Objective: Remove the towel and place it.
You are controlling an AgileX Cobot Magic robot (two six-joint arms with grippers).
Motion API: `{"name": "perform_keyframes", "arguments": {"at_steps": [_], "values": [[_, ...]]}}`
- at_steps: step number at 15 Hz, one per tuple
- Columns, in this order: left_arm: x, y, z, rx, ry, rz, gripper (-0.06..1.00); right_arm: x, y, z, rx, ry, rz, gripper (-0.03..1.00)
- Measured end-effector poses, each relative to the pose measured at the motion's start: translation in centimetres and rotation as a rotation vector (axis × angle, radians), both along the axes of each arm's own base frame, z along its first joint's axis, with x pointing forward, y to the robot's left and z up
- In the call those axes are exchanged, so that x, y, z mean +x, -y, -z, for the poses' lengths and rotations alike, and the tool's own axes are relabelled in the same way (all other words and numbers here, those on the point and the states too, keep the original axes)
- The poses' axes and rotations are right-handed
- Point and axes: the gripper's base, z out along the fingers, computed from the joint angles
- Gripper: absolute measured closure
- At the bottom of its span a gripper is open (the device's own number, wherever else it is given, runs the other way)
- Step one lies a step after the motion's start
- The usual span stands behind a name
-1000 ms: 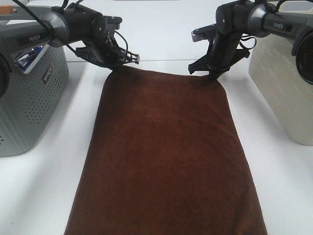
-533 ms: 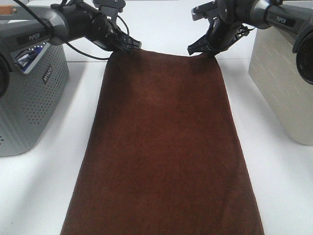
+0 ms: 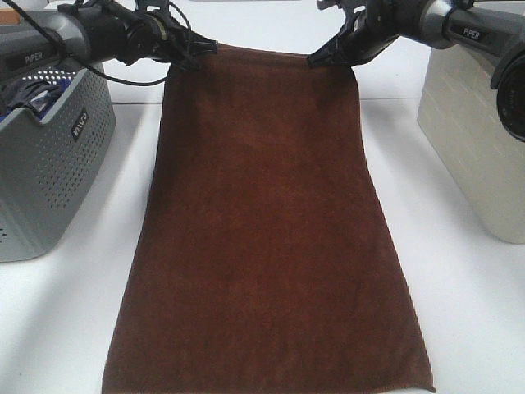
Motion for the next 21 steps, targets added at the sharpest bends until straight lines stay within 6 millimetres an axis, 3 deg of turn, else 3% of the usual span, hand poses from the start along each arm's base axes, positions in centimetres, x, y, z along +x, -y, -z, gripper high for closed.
{"name": "perform_keyframes", "arguments": {"at_steps": [3, 5, 7, 9, 11, 13, 15, 18, 21], "values": [[0.3, 0.4, 1.4, -0.016, 0.03, 0.029, 0.93, 0.4, -0.1, 0.9, -0.027, 0.043, -0.028, 0.97], [0.4, 0.6, 3.0, -0.001, 0.036, 0.051, 0.92, 0.9, 0.2, 2.9, -0.038, 0.062, -0.037, 0.97], [0.4, 0.6, 3.4, 0.001, 0.034, 0.054, 0.89, 1.1, 0.6, 3.5, -0.01, 0.07, -0.023, 0.91], [0.5, 0.3, 3.6, -0.001, 0.039, 0.052, 0.76, 1.3, 1.2, 3.4, 0.019, 0.082, -0.002, 0.7], [0.7, -0.3, 3.4, -0.008, 0.055, 0.048, 0.52, 1.5, 1.7, 3.4, 0.043, 0.083, 0.02, 0.45], [0.8, -0.5, 3.3, -0.013, 0.066, 0.05, 0.3, 1.5, 1.8, 3.4, 0.046, 0.082, 0.023, 0.34], [0.8, -0.4, 3.1, -0.024, 0.084, 0.057, 0.22, 1.4, 1.8, 3.5, 0.049, 0.069, 0.033, 0.32], [0.7, 0.1, 2.8, -0.033, 0.095, 0.067, 0.21, 1.3, 2.0, 3.7, 0.046, 0.03, 0.055, 0.32], [0.3, 1.1, -0.7, -0.049, 0.144, 0.081, 0.2, 0.8, 2.0, 0.6, 0.11, 0.013, 0.094, 0.32]]}}
